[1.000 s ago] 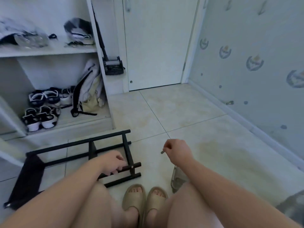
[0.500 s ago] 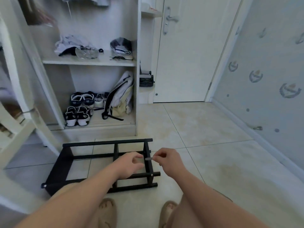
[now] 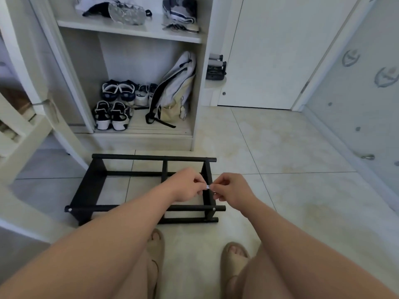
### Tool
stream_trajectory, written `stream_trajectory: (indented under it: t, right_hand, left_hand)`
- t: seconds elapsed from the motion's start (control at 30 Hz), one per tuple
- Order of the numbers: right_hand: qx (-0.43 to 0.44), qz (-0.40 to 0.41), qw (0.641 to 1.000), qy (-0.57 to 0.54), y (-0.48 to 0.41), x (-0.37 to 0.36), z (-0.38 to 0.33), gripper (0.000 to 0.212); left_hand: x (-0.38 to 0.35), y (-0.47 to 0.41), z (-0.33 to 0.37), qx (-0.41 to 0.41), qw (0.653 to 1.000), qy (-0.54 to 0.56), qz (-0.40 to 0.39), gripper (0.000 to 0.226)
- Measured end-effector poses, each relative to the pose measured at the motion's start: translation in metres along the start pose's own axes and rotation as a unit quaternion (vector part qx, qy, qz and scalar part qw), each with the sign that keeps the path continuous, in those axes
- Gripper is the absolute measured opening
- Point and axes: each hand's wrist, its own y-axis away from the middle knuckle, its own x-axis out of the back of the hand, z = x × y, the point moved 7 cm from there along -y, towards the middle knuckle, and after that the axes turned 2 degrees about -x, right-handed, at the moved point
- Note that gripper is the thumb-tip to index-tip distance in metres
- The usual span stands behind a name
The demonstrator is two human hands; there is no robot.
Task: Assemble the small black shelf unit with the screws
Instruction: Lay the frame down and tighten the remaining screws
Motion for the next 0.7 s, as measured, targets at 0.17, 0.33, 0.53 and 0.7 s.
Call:
stream_trajectory:
  t: [0.17, 0.33, 0.53, 0.7]
  right_hand:
    - [-0.022, 0.009, 0.998, 0.059, -0.027, -0.004, 0.013, 0.014]
    - [-0.081, -0.018, 0.991, 0.102, -0.059, -0.008, 0.037, 0.018]
    - [-0.131, -0.141, 0.963, 0.187, -0.106, -0.022, 0.079, 0.017]
    - [-0.077, -0.16, 0.928, 0.329, -0.157, -0.024, 0.119, 0.028]
  left_hand:
    - [-0.002, -0.023, -0.001, -0.005, 0.998, -0.052, -0.025, 0.021]
    - [-0.018, -0.057, -0.009, -0.005, 0.992, -0.109, -0.07, 0.019]
    - [-0.053, -0.105, -0.036, 0.015, 0.976, -0.155, -0.151, 0.015]
    - [-0.065, -0.15, -0.075, 0.059, 0.972, -0.154, -0.164, 0.02]
